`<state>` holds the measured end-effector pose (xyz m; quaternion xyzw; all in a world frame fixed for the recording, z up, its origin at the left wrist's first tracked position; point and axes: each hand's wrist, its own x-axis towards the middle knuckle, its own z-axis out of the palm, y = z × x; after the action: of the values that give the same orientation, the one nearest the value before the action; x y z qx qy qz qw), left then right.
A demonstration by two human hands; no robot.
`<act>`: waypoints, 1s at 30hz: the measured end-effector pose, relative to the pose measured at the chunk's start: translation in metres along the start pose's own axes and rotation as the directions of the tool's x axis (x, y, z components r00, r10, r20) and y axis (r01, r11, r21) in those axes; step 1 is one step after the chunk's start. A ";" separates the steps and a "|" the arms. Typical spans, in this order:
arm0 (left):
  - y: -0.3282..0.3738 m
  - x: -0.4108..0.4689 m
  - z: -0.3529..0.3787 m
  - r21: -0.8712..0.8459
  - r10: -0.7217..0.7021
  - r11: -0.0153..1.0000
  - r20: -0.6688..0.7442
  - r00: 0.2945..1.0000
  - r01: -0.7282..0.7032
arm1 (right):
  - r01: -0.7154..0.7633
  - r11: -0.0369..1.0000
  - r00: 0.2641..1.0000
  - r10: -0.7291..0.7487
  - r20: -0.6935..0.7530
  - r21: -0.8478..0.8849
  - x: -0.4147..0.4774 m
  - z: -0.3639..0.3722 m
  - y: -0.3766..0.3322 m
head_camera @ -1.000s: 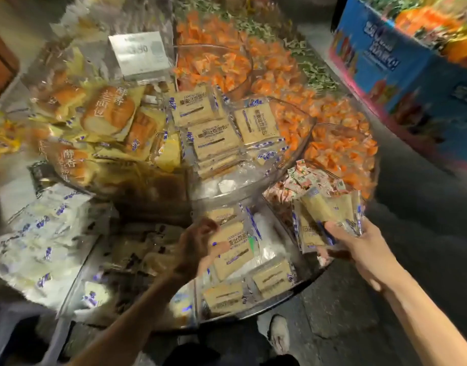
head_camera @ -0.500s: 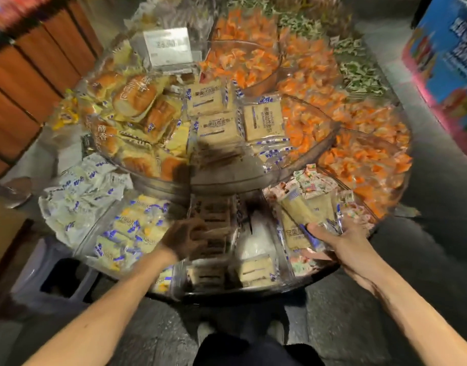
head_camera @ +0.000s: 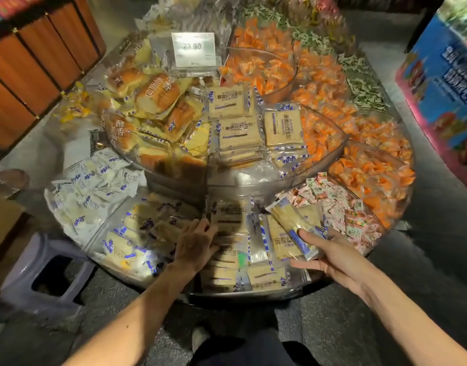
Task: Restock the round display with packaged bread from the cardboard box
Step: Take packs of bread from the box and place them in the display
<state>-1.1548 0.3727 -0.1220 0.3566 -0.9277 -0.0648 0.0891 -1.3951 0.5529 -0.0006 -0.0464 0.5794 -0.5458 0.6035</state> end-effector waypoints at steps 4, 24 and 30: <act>0.006 0.013 -0.019 -0.346 -0.040 0.938 -0.083 0.996 0.009 | -0.018 1.000 1.000 0.018 0.007 -0.019 0.003 0.010 0.006; -0.060 -0.019 -0.128 -0.928 -0.355 -0.094 0.369 0.859 0.360 | -0.080 0.975 0.989 0.104 0.107 -0.209 0.042 0.174 0.041; -0.075 -0.029 -0.137 -0.931 -0.328 -0.222 0.350 0.877 0.289 | -0.082 0.977 0.990 0.103 0.099 -0.197 0.055 0.189 0.046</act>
<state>-1.0555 0.3288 -0.0055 0.3864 -0.4411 -0.7457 0.3162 -1.2401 0.4231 -0.0067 -0.1071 0.5972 -0.4553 0.6516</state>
